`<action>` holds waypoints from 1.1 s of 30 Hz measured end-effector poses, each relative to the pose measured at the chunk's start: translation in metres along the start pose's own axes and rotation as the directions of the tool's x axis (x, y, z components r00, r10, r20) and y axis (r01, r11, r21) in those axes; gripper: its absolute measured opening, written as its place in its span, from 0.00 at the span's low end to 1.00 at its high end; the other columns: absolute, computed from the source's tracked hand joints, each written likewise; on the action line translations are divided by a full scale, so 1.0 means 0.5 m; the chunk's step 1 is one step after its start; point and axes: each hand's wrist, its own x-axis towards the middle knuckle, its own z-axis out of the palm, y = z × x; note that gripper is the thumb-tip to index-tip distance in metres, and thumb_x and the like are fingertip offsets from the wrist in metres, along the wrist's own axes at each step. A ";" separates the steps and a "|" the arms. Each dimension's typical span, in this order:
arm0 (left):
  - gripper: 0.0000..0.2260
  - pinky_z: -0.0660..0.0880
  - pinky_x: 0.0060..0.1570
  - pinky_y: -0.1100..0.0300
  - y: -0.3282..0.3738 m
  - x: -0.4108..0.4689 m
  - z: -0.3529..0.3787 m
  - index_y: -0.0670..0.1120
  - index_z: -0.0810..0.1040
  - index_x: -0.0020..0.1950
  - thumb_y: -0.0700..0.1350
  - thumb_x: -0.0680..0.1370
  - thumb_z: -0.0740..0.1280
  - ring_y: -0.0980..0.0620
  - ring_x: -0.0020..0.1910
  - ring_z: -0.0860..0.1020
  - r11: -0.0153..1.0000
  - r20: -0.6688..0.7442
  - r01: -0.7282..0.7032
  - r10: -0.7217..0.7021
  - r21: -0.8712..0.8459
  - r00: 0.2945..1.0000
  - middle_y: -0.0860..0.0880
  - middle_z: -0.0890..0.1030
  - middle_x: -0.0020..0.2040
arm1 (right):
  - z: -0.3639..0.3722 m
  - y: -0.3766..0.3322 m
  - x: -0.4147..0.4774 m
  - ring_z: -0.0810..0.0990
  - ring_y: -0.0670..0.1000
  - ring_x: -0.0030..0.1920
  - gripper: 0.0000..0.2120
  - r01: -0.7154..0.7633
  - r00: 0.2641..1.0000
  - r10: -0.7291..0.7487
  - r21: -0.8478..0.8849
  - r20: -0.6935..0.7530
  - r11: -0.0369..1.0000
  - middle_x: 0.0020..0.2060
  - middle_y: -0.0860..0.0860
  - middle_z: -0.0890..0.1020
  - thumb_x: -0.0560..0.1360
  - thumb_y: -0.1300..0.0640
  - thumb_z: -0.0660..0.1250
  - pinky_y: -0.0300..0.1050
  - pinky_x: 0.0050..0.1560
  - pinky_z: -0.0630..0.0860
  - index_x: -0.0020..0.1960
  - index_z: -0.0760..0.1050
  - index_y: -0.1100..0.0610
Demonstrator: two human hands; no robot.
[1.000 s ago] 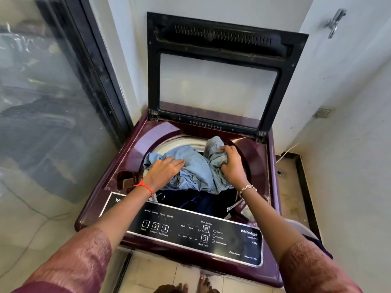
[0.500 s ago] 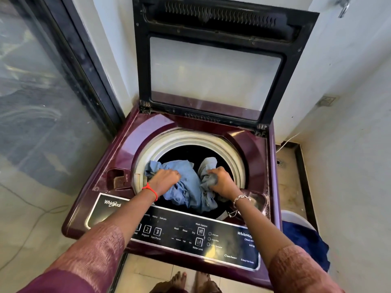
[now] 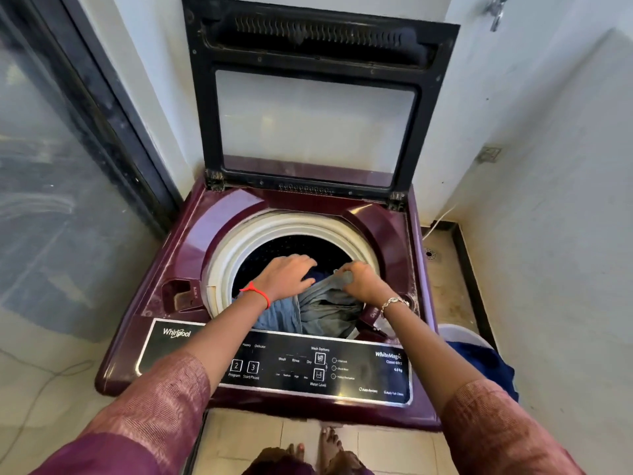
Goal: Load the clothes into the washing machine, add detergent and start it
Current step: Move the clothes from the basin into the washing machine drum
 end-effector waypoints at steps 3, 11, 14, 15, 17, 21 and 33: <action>0.18 0.72 0.58 0.54 0.048 0.032 -0.029 0.45 0.69 0.68 0.51 0.80 0.59 0.49 0.64 0.73 0.997 -0.108 -0.074 0.070 -0.034 0.992 0.48 0.75 0.65 | -0.032 0.019 -0.034 0.75 0.57 0.58 0.16 -0.022 0.991 0.029 0.058 -0.127 0.998 0.58 0.61 0.76 0.72 0.65 0.65 0.39 0.56 0.69 0.59 0.75 0.63; 0.24 0.56 0.72 0.56 0.206 0.100 -0.058 0.43 0.65 0.72 0.53 0.79 0.60 0.49 0.74 0.60 0.943 -0.181 -0.324 0.307 -0.074 0.934 0.46 0.67 0.72 | -0.104 0.097 -0.175 0.77 0.59 0.53 0.12 -0.030 0.850 0.095 0.132 -0.518 0.991 0.52 0.60 0.78 0.74 0.62 0.65 0.44 0.55 0.69 0.55 0.76 0.65; 0.26 0.51 0.74 0.53 0.273 0.118 -0.054 0.44 0.61 0.74 0.54 0.79 0.59 0.49 0.76 0.54 0.907 -0.140 -0.416 0.405 -0.062 0.904 0.47 0.62 0.75 | -0.112 0.147 -0.232 0.76 0.55 0.56 0.13 -0.095 0.790 0.178 0.169 -0.587 0.981 0.56 0.57 0.77 0.75 0.59 0.64 0.45 0.58 0.70 0.58 0.75 0.62; 0.26 0.50 0.74 0.53 0.293 0.124 -0.052 0.45 0.60 0.74 0.55 0.79 0.59 0.49 0.76 0.53 0.897 -0.127 -0.439 0.430 -0.052 0.894 0.48 0.60 0.75 | -0.112 0.165 -0.246 0.76 0.55 0.58 0.13 -0.121 0.779 0.205 0.178 -0.593 0.977 0.58 0.56 0.77 0.76 0.58 0.64 0.46 0.59 0.71 0.59 0.75 0.62; 0.27 0.49 0.74 0.53 0.340 0.141 -0.046 0.46 0.58 0.75 0.56 0.79 0.58 0.50 0.76 0.51 0.875 -0.079 -0.483 0.479 -0.032 0.874 0.48 0.59 0.76 | -0.111 0.210 -0.277 0.76 0.55 0.58 0.14 -0.170 0.758 0.249 0.185 -0.603 0.968 0.58 0.56 0.76 0.76 0.57 0.65 0.48 0.59 0.71 0.59 0.75 0.61; 0.27 0.49 0.75 0.52 0.437 0.182 -0.022 0.45 0.58 0.75 0.56 0.80 0.57 0.51 0.76 0.52 0.832 0.016 -0.554 0.554 0.009 0.832 0.48 0.59 0.76 | -0.110 0.309 -0.328 0.76 0.55 0.56 0.14 -0.264 0.733 0.347 0.225 -0.585 0.938 0.57 0.57 0.77 0.76 0.57 0.66 0.45 0.57 0.70 0.59 0.75 0.62; 0.29 0.50 0.74 0.56 0.723 0.393 0.122 0.42 0.53 0.76 0.55 0.80 0.57 0.48 0.76 0.51 0.773 0.375 -0.635 0.592 -0.010 0.714 0.44 0.54 0.77 | -0.116 0.685 -0.430 0.77 0.58 0.51 0.13 -0.454 0.705 0.565 0.339 -0.429 0.824 0.53 0.58 0.76 0.75 0.56 0.65 0.51 0.52 0.74 0.55 0.75 0.63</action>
